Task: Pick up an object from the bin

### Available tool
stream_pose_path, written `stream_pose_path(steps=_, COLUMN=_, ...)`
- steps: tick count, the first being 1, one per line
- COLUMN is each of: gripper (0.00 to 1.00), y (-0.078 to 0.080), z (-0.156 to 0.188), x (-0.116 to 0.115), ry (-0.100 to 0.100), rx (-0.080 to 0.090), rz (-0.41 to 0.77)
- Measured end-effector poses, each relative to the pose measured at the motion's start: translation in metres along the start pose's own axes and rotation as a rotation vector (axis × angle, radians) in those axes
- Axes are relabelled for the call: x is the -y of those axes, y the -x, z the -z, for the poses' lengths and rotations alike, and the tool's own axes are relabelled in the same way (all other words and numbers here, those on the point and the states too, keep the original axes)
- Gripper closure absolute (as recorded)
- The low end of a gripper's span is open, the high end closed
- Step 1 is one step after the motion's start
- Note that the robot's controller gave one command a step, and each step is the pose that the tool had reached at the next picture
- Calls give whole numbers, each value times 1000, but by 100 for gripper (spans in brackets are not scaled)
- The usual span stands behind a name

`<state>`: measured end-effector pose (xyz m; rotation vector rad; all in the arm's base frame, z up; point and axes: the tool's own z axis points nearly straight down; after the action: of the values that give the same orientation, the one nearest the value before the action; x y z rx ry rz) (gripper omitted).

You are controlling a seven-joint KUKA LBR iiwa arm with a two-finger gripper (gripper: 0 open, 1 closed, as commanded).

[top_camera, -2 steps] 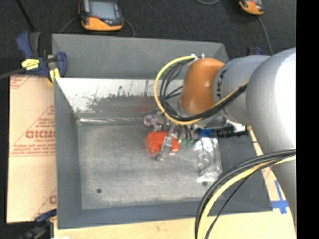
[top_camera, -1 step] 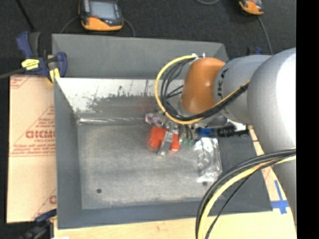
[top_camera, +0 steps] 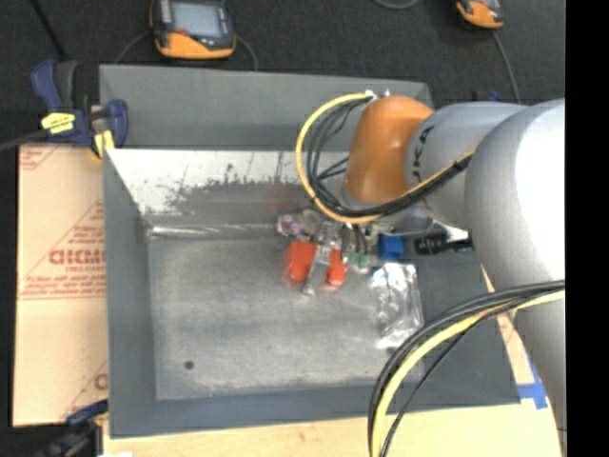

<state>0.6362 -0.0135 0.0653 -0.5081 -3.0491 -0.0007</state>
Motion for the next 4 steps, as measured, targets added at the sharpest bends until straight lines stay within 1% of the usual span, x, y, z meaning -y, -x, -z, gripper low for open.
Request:
stream_pose_path(steps=1, gripper=100, y=-33, z=3, x=5, ry=9, rx=48, rz=-39)
stream_pose_path(steps=2, gripper=100, y=-13, z=4, x=12, ry=6, rx=46, rz=-6)
stream_pose_path(steps=3, gripper=100, y=6, z=-2, x=21, ry=3, rx=9, rz=-16)
stream_pose_path(steps=4, gripper=100, y=13, z=-3, x=21, ry=0, rx=-9, rz=-16)
